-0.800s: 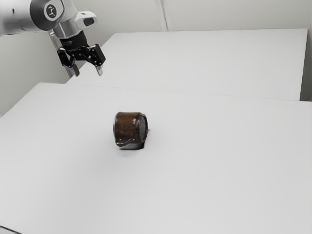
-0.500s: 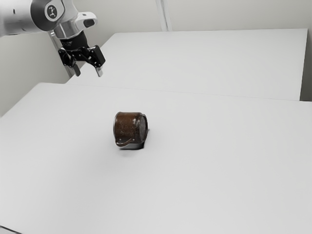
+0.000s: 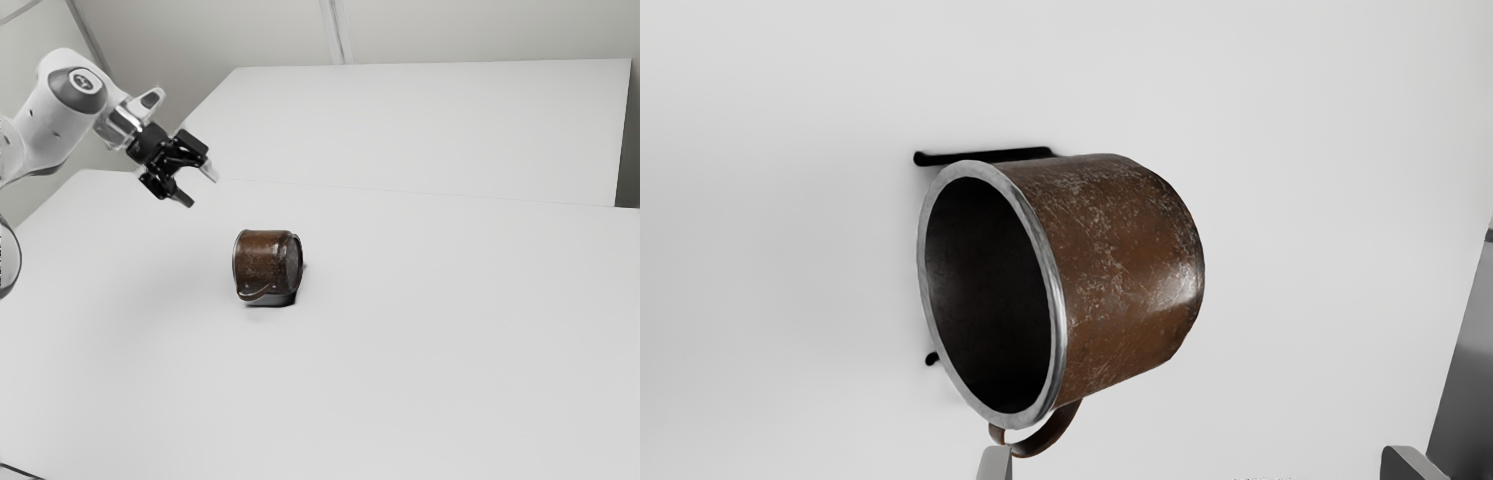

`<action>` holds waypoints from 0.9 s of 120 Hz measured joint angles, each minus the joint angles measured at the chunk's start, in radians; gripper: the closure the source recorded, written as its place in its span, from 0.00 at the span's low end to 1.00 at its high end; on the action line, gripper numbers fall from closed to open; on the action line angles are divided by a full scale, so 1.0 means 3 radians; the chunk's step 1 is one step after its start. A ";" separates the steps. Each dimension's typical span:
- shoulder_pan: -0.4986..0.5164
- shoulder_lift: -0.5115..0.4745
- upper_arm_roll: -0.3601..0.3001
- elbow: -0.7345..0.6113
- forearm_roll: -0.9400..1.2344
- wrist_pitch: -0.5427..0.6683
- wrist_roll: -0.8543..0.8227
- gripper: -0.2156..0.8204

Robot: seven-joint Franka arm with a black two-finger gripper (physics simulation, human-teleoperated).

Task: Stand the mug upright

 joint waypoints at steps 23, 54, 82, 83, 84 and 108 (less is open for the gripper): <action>0.0144 0.0116 0.0005 -0.0620 -0.0760 0.0009 0.0522 0.21; 0.0157 0.0252 0.0001 -0.0833 -0.1410 0.0018 0.1154 0.21; 0.0157 0.0555 -0.0016 -0.0868 -0.1885 -0.0091 0.1633 0.22; 0.0157 0.0558 -0.0017 -0.0870 -0.1893 -0.0098 0.1647 0.23; 0.0157 0.0560 -0.0017 -0.0871 -0.1902 -0.0105 0.1661 0.24; 0.0164 0.0576 -0.0019 -0.0876 -0.2020 -0.0278 0.1937 0.70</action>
